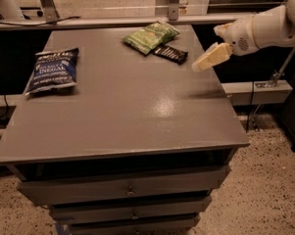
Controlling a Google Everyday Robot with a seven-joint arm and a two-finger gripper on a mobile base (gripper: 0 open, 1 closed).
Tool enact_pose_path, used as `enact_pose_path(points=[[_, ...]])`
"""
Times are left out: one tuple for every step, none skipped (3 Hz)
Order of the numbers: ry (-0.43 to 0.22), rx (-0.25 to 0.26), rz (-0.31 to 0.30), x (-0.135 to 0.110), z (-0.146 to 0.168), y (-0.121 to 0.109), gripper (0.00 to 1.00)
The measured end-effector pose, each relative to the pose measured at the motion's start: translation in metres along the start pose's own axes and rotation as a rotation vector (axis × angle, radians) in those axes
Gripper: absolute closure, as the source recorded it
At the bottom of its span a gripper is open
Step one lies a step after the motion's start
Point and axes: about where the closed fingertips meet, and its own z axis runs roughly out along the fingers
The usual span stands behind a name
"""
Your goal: Move rxbar chocolate near green jalapeno chip bag
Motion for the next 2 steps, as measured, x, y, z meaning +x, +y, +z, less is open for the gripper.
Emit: enact_pose_path(points=[[-0.022, -0.028, -0.021, 0.0185, -0.0582, 0.0096, 0.0], [-0.017, -0.05, -0.023, 0.0203, -0.059, 0.0149, 0.0]])
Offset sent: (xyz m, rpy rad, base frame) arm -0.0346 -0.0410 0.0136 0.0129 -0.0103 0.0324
